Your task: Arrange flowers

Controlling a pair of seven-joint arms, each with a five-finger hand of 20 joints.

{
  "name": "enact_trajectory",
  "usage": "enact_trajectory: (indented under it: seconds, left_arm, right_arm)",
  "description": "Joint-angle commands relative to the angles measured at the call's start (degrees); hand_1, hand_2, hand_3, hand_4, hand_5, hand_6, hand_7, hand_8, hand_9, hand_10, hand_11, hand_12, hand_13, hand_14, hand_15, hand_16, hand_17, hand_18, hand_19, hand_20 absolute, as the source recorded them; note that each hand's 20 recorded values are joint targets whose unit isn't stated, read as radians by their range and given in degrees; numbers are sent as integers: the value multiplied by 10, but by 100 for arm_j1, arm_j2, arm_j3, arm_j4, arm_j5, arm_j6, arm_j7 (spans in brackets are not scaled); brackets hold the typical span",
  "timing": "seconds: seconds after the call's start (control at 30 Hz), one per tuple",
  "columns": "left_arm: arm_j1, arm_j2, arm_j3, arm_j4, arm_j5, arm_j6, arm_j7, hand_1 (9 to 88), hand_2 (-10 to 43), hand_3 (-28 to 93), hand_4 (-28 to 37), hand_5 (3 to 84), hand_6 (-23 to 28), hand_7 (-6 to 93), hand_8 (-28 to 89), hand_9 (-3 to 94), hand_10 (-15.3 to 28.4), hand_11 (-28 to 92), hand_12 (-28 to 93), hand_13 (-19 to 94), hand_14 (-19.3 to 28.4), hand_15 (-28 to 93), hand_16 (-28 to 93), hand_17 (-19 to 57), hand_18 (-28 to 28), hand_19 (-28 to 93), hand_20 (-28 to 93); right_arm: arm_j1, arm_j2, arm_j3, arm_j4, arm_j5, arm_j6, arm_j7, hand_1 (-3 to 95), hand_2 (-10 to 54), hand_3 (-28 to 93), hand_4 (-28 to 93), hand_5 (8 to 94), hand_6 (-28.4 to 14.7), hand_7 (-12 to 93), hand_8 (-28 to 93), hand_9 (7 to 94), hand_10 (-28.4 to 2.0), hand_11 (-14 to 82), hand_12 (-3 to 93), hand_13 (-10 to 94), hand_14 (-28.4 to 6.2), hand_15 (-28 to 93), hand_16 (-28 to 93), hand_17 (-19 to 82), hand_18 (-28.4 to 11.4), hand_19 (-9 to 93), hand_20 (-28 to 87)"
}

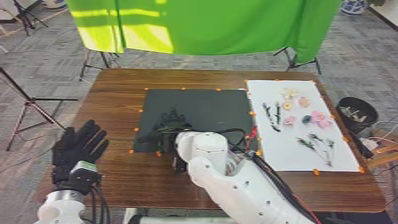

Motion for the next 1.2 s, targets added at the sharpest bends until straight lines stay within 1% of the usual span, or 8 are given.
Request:
enact_trajectory:
  seconds: [0.03,0.47,0.6,0.67,0.83,0.93,1.07,1.2]
  left_arm:
    - [54,-60,-7,11,14,-4,-1,248,162,718,-283,435,112,142,-78,302,166,253,105,187,163,365,-77,-77,144,362,91]
    - [149,-161,-91,9,30,0,18,250,160,718,-283,435,112,145,-79,302,166,254,105,188,163,365,-77,-77,144,363,92]
    - [139,-232,-108,16,44,-42,-58,250,160,718,-283,436,112,145,-79,302,165,253,104,188,163,365,-77,-78,145,363,92]
    - [184,-254,-68,2,21,-67,55,250,160,719,-283,436,112,145,-79,302,165,253,105,188,163,366,-77,-77,144,363,92]
    - [211,-284,-97,-44,55,-270,59,249,160,719,-283,435,111,144,-79,302,165,253,104,188,164,365,-77,-77,144,363,92]
    - [265,-213,-157,-84,-84,-445,186,249,160,719,-283,434,111,141,-79,302,166,251,102,189,163,363,-77,-77,144,362,91]
    - [285,-161,-216,-108,-39,-441,255,249,159,717,-283,434,110,136,-77,303,166,246,102,190,162,358,-77,-77,145,360,92]
    - [351,-170,-278,-110,-27,-541,227,250,159,715,-283,433,109,134,-76,303,166,243,102,191,162,357,-75,-77,144,359,92]
  right_arm:
    - [6,83,75,116,-66,106,154,-26,232,598,-259,499,-25,109,-104,139,-163,-22,109,31,-158,-249,407,-113,-132,277,74]
    - [-137,338,219,-502,803,970,-510,-9,188,660,-257,508,1,128,-116,165,-165,-5,98,58,-163,-216,378,-96,-140,264,54]
    - [-266,541,340,-935,1093,1089,-569,3,182,673,-263,507,6,135,-118,166,-168,-4,98,61,-164,-207,372,-94,-144,253,53]
    - [-356,786,477,-1234,974,1137,-524,5,169,687,-268,483,0,136,-118,179,-179,0,97,86,-168,-184,359,-69,-151,256,62]
    - [-847,1611,1345,-1864,947,1556,-169,110,75,728,-248,415,-23,126,-109,243,-196,12,104,166,-185,-68,272,7,-166,286,93]
    - [-1264,2109,1911,-2111,402,1864,41,177,45,740,-242,421,-10,130,-115,286,-193,29,105,211,-189,-31,255,18,-172,305,103]
    - [-1896,2844,2654,-2263,-200,2094,273,211,-2,754,-240,427,-20,131,-116,350,-194,40,105,311,-192,55,210,68,-204,387,132]
    - [-2324,3244,3386,-2336,-110,1577,876,232,-90,734,-251,471,-41,132,-115,483,-194,64,114,464,-193,158,166,136,-231,504,165]
